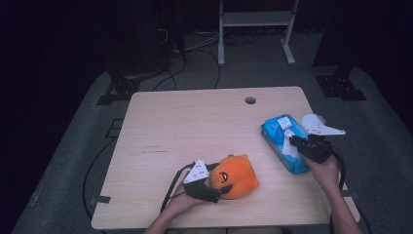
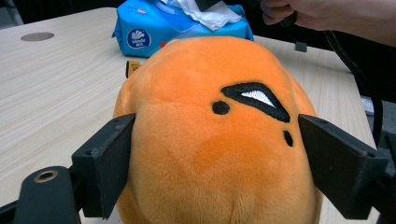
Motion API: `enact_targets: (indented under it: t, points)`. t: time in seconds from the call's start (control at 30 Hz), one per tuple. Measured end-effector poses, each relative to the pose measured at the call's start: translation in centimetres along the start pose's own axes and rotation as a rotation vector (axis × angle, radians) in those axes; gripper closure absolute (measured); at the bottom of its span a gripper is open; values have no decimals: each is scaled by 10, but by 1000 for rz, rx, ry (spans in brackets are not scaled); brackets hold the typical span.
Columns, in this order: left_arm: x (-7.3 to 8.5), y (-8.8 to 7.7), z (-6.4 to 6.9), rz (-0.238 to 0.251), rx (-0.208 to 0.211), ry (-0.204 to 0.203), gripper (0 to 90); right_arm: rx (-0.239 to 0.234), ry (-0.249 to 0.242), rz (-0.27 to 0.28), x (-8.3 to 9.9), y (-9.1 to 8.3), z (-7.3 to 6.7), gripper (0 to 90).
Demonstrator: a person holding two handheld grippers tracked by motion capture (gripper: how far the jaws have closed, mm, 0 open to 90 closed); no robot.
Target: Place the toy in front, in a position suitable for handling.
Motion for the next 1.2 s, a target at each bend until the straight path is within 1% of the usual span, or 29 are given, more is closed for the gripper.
enact_targets:
  t: [0.13, 0.2, 0.37, 0.4, 0.47, 0.5, 0.53, 0.57, 0.6, 0.63, 0.67, 0.7, 0.73, 0.77, 0.8, 0.83, 0.87, 0.9, 0.93, 0.97, 1.0, 1.03, 1.07, 1.1, 1.13, 1.17, 1.2]
  points:
    - [0, 0, 0, -1, -2, 7, 145, -12, 4, 7, -1, -4, -2, 816]
    - [1, -1, 0, -7, -7, 15, 134, -24, 15, 29, -5, -11, -2, 824]
    - [2, -2, 0, -18, -9, 27, 125, -45, 29, 47, -7, -20, -2, 836]
    - [2, -2, 0, -16, -10, 30, 124, -63, 31, 59, -8, -25, -5, 840]
    - [2, -2, 0, -18, -9, 33, 123, -66, 23, 68, -10, -29, -7, 842]
    - [2, -2, 0, -19, -10, 35, 118, -85, 21, 87, -14, -36, -11, 845]
    - [3, -2, 0, -22, -11, 36, 116, -97, 22, 93, -16, -39, -13, 845]
    - [3, -2, 0, -22, -11, 36, 116, -97, 22, 93, -16, -39, -13, 845]
    - [3, -3, 0, -27, -13, 41, 116, -115, 21, 101, -18, -43, -17, 845]
    - [3, -3, 1, -29, -14, 46, 115, -134, 10, 115, -23, -49, -23, 845]
    - [3, -3, 1, -27, -15, 48, 114, -176, -14, 136, -29, -62, -39, 844]
    - [3, -3, 1, -26, -17, 47, 114, -193, -21, 139, -30, -66, -46, 845]
    - [3, -3, 1, -23, -19, 45, 114, -212, -40, 142, -30, -71, -55, 844]
    - [3, -3, 1, -23, -19, 45, 114, -212, -40, 142, -30, -71, -55, 844]
    - [3, -2, 1, -20, -20, 47, 113, -243, -91, 129, -28, -78, -74, 844]
    - [3, -2, 1, -23, -19, 49, 113, -255, -110, 126, -26, -80, -82, 844]
    - [3, -2, 0, -25, -18, 50, 113, -286, -127, 113, -23, -84, -95, 844]
    - [3, -2, 0, -25, -18, 50, 112, -286, -127, 113, -23, -84, -95, 844]
    - [3, -2, 0, -28, -18, 51, 112, -310, -146, 106, -20, -88, -106, 844]
    - [3, -2, 0, -28, -18, 55, 112, -335, -173, 99, -17, -92, -119, 844]
    - [3, -1, 0, -25, -20, 53, 112, -386, -196, 82, -13, -98, -136, 844]
    - [3, -1, 0, -25, -20, 53, 111, -386, -196, 82, -13, -98, -136, 844]
    - [3, -1, 0, -22, -21, 50, 112, -434, -220, 67, -10, -104, -154, 844]
    - [3, -1, 0, -22, -21, 50, 112, -458, -227, 64, -10, -106, -160, 844]
    - [3, 0, -1, -19, -20, 48, 112, -504, -225, 54, -9, -108, -170, 844]
    - [3, 0, -1, -19, -20, 48, 112, -504, -225, 54, -9, -108, -170, 844]
    - [3, 0, -1, -21, -19, 52, 112, -561, -236, 41, -10, -108, -184, 844]
Point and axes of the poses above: each handheld gripper's, and its own axes: y roughly forward along the jaws, x roughly out of its underside, z roughly to its right, the point moved 8 cm from there along y, roughly forward along the jaws, and after that the axes turned 2 degrees about y, right-handed, at the moved point
